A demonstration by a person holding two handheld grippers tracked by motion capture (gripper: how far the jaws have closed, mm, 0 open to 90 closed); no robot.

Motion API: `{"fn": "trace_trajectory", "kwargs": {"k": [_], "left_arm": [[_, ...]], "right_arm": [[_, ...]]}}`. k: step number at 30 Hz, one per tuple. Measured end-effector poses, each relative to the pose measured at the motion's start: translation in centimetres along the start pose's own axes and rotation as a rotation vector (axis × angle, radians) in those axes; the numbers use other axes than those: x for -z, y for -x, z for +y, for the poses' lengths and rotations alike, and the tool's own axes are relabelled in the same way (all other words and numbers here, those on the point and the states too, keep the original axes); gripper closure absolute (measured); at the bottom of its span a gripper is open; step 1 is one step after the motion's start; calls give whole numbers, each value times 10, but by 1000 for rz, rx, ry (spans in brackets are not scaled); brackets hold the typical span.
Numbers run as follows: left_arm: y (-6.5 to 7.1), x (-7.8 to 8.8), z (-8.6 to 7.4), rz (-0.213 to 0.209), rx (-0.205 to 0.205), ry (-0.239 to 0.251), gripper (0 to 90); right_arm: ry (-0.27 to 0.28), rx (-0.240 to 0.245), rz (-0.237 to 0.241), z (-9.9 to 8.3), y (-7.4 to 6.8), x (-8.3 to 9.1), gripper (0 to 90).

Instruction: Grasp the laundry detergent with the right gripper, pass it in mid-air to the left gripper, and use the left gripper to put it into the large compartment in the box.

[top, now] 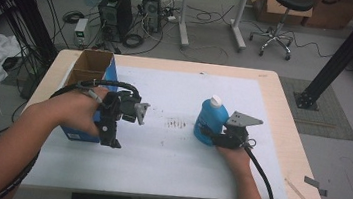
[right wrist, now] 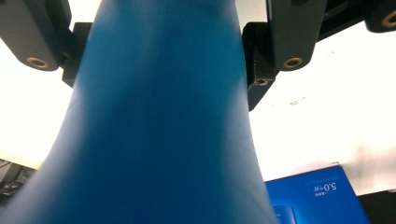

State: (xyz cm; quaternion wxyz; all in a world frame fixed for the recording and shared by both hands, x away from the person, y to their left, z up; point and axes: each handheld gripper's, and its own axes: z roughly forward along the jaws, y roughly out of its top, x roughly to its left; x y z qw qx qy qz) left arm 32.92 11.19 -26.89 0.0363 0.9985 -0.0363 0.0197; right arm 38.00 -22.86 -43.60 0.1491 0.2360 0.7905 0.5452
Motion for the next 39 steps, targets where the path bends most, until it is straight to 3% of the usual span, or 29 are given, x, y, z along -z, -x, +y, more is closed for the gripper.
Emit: {"fn": "trace_trajectory", "kwargs": {"k": [10, 16, 29, 39], "left_arm": [[0, 0, 2, 2, -6, -1, 1], [0, 3, 4, 8, -9, 4, 1], [-6, 11, 13, 18, -16, -1, 1], [-12, 16, 28, 17, -37, -6, 1]], "right_arm": [[5, 22, -43, -1, -5, 0, 431], [-24, 23, -38, 3, -5, 1, 456], [-13, 91, 76, 45, -18, 28, 461], [-22, 178, 233, 66, -47, 26, 461]]}}
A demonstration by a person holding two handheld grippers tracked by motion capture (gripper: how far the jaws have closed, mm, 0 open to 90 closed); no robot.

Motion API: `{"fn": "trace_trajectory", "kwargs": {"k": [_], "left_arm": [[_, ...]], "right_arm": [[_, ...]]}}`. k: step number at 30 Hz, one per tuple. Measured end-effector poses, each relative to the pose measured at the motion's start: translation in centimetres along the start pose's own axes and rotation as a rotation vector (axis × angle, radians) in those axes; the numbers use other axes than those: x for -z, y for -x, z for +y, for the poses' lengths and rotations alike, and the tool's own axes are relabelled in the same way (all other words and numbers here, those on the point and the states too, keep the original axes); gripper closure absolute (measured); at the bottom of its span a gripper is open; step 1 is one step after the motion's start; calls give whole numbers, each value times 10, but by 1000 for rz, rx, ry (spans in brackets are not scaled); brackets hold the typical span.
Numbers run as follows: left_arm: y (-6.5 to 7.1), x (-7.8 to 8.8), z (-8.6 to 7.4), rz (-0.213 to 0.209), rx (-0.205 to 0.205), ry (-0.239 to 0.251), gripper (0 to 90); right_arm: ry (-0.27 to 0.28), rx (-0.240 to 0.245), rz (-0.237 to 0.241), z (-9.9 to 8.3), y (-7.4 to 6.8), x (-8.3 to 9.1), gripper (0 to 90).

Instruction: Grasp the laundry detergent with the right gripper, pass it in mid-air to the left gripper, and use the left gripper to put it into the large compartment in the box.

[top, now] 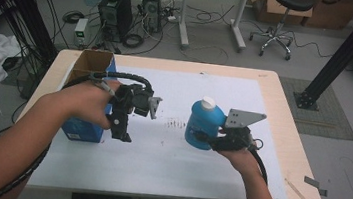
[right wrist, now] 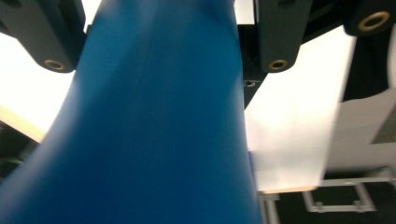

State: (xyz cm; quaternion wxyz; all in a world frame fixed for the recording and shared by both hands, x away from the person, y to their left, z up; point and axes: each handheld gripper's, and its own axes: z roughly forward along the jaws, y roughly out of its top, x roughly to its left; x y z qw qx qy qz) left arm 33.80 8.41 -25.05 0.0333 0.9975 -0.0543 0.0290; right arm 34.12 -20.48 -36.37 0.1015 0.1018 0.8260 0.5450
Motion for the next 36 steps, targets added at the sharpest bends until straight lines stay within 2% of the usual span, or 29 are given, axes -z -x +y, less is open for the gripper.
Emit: {"fn": "trace_trajectory", "kwargs": {"k": [7, 11, 16, 25, 36], "left_arm": [[-2, 4, 9, -5, -13, 2, 1], [-1, 5, 14, -6, -20, 2, 1], [-1, 6, 21, -14, -31, 1, 1], [-1, 5, 28, -30, -35, -8, 2], [0, 1, 31, -52, -20, 0, 1]], "right_arm": [[2, 66, 117, 10, -21, -25, 460], [-3, 82, 166, 10, -29, -41, 460], [-4, 97, 205, 9, -34, -58, 460], [-14, 104, 250, 9, -34, -88, 460], [0, 98, 268, 11, -33, -117, 460]]}}
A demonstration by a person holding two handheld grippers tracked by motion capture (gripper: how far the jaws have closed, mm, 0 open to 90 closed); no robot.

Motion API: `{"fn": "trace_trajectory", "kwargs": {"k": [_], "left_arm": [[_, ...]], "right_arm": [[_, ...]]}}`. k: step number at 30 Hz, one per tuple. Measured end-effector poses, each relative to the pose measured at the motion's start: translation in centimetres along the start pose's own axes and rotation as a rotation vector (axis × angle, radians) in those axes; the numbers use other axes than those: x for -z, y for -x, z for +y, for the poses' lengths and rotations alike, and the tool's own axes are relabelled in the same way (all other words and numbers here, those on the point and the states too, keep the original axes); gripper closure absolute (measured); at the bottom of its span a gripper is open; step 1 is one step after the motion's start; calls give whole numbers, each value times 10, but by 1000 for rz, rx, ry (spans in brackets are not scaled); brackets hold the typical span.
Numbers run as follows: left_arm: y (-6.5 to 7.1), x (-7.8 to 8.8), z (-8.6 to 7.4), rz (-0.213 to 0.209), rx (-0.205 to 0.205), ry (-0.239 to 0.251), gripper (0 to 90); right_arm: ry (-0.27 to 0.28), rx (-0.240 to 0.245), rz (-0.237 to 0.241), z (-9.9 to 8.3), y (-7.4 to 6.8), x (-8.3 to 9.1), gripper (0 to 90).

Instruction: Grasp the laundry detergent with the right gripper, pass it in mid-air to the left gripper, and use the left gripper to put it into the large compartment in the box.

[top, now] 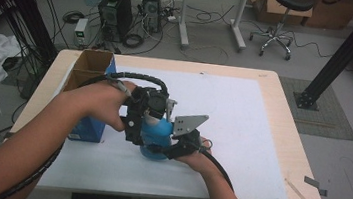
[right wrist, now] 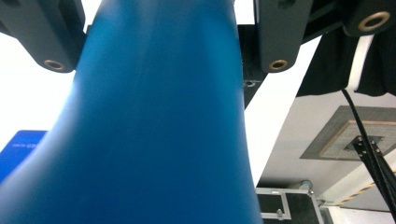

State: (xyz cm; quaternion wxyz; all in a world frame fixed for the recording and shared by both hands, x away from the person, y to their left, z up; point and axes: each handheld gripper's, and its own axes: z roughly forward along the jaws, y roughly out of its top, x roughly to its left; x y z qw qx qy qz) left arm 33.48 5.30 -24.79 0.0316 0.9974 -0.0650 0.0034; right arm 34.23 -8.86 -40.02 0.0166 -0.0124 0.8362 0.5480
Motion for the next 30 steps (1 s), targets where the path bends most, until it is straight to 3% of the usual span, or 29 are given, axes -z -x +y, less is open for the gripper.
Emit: {"fn": "trace_trajectory", "kwargs": {"k": [7, 27, 30], "left_arm": [[1, -5, 0, 1, 13, -2, 1], [6, -9, -8, 36, 31, -28, 37], [6, -9, -8, 37, 25, -36, 117]], "right_arm": [[33, 2, 20, 9, 2, -13, 460], [20, 17, 38, 19, -2, -29, 460], [20, 10, 41, 19, -2, -29, 460]]}}
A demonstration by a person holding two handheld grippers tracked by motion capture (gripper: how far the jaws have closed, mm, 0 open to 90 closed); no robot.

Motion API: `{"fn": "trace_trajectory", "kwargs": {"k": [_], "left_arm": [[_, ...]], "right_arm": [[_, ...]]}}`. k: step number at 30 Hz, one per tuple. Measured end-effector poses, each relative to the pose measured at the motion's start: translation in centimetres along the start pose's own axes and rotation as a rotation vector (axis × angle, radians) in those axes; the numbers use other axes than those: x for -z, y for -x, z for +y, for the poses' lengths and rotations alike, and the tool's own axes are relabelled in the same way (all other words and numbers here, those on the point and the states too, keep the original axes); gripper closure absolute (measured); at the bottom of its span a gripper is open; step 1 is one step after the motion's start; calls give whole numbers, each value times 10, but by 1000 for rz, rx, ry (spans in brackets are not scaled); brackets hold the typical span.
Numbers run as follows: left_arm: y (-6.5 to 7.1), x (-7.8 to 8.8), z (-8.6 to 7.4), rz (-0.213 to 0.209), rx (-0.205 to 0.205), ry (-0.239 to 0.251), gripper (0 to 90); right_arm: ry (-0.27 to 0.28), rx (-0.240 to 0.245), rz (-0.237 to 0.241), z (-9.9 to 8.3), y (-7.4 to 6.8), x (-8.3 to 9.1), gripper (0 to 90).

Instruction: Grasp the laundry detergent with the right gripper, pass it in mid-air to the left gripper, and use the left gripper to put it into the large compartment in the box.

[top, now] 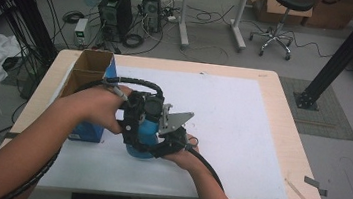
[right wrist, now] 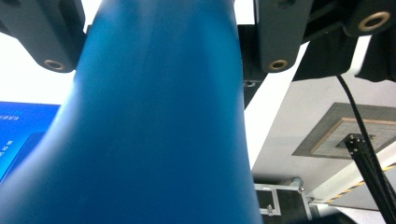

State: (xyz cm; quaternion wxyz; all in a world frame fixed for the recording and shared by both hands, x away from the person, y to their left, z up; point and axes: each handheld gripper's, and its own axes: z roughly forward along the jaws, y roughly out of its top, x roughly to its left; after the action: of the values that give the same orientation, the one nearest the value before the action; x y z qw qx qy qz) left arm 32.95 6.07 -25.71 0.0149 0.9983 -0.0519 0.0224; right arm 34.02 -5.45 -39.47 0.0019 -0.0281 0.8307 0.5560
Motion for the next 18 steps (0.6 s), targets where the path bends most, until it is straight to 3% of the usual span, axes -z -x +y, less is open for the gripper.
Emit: {"fn": "trace_trajectory", "kwargs": {"k": [5, 7, 18], "left_arm": [[1, 1, 1, 13, 2, -6, 125], [1, 3, 1, 14, -2, -4, 193], [2, 1, 1, 36, 2, -39, 258]], "right_arm": [[2, 5, -4, 1, 0, 0, 460], [2, 2, -6, 1, 0, 0, 460], [3, 7, -5, 1, 0, 0, 461]]}}
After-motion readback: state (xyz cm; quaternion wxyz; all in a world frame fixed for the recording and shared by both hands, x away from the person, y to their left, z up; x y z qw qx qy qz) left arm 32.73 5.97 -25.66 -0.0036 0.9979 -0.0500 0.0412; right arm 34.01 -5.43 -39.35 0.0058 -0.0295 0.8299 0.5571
